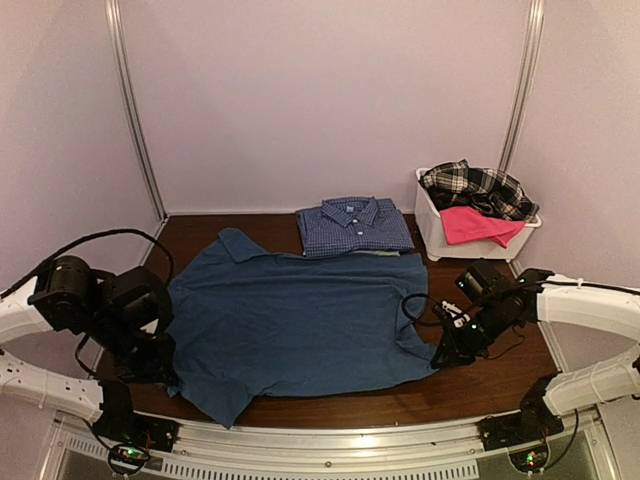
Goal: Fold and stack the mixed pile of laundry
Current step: Pick up the flattened T-shirt from the center of the board.
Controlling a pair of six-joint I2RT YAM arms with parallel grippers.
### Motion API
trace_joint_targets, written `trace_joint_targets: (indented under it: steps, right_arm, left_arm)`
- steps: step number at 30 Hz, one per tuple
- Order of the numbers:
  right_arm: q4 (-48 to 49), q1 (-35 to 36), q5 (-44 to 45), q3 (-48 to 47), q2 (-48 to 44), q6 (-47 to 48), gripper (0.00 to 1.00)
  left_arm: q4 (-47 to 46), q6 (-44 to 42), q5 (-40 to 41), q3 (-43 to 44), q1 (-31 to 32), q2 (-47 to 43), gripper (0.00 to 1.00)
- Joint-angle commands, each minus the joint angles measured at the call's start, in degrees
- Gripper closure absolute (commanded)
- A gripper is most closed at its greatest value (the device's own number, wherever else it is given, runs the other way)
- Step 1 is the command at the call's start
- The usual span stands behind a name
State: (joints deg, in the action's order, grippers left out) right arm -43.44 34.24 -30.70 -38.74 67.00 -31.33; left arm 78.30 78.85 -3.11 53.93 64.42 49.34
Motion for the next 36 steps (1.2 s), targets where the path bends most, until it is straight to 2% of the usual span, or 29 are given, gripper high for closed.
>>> trace_joint_targets:
  steps: [1, 4, 6, 8, 11, 16, 22, 32, 35, 36]
  right_arm:
    - [2.12, -0.23, -3.36, 2.64, -3.90, -3.68, 0.89]
    - [2.23, -0.33, -2.39, 2.87, -4.69, -4.61, 0.74]
    - [1.79, -0.67, -0.20, 2.59, -4.27, -5.14, 0.69]
    - [1.14, -0.92, 2.24, 2.36, -3.43, -5.32, 0.53]
    - [-0.81, -0.74, 5.57, -0.62, -1.85, -1.75, 0.44]
    - [-3.23, 0.65, 10.20, -11.03, 5.29, 6.93, 0.42]
    - [-8.34, 7.99, 14.05, -19.38, 15.39, 15.63, 0.43]
    - [-13.29, 16.15, 21.57, -21.51, 24.03, 20.09, 0.44]
    - [-13.95, 17.75, 23.99, -21.80, 26.40, 19.71, 0.49]
    - [-14.04, 17.94, 24.51, -21.63, 27.44, 19.46, 0.55]
  left_arm:
    - [2.15, -1.75, 2.28, 3.18, -0.60, 5.38, 1.00]
    - [-0.16, -2.54, 0.62, 1.75, -1.54, 6.03, 1.00]
    - [-1.38, -3.34, -0.47, 0.73, -2.87, 5.65, 1.00]
    - [-1.79, -4.88, -1.22, 0.40, -4.61, 5.42, 1.00]
    - [-1.95, -7.43, -2.01, 0.62, -6.85, 5.97, 1.00]
    - [-3.31, -10.09, -2.83, 1.17, -7.96, 8.42, 1.00]
    - [-3.78, -12.97, -3.11, 2.23, -9.93, 9.97, 1.00]
    - [-4.29, -15.08, -4.14, 2.23, -12.65, 10.68, 1.00]
    - [-4.25, -15.80, -4.15, 2.49, -13.53, 11.01, 1.00]
    - [-4.29, -16.03, -4.24, 2.57, -13.86, 11.16, 1.00]
